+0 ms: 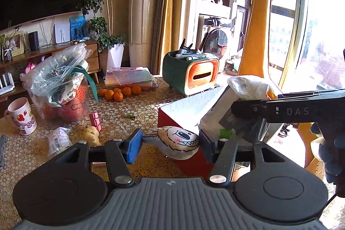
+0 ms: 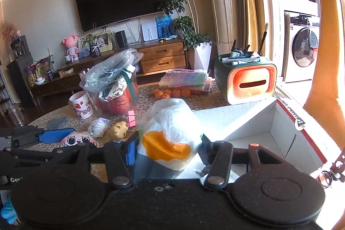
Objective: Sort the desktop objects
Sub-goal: 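Carry the white bag and cartoon plush with both grippers over the red box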
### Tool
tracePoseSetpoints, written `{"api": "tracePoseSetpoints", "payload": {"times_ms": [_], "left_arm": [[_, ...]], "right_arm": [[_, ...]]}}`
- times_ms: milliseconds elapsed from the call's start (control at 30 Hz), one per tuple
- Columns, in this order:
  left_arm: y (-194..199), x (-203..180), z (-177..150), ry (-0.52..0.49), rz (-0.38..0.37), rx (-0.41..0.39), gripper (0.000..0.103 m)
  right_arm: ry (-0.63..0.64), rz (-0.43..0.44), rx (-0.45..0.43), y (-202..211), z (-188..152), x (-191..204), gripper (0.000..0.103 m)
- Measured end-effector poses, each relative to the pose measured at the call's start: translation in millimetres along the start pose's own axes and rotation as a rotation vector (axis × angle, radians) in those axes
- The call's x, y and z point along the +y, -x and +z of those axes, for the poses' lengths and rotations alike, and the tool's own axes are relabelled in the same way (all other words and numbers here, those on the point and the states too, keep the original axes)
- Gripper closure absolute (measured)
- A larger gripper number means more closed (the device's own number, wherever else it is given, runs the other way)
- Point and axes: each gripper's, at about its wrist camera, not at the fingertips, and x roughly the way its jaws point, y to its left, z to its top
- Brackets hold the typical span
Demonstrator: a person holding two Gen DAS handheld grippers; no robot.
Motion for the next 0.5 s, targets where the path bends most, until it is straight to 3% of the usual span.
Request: {"api": "tracePoseSetpoints", "payload": {"times_ms": [500], "left_arm": [[-41, -70, 8, -0.074, -0.091, 0.028, 0.047]], "right_arm": [[-0.063, -0.122, -0.025, 18, -5, -82, 0.050]]}}
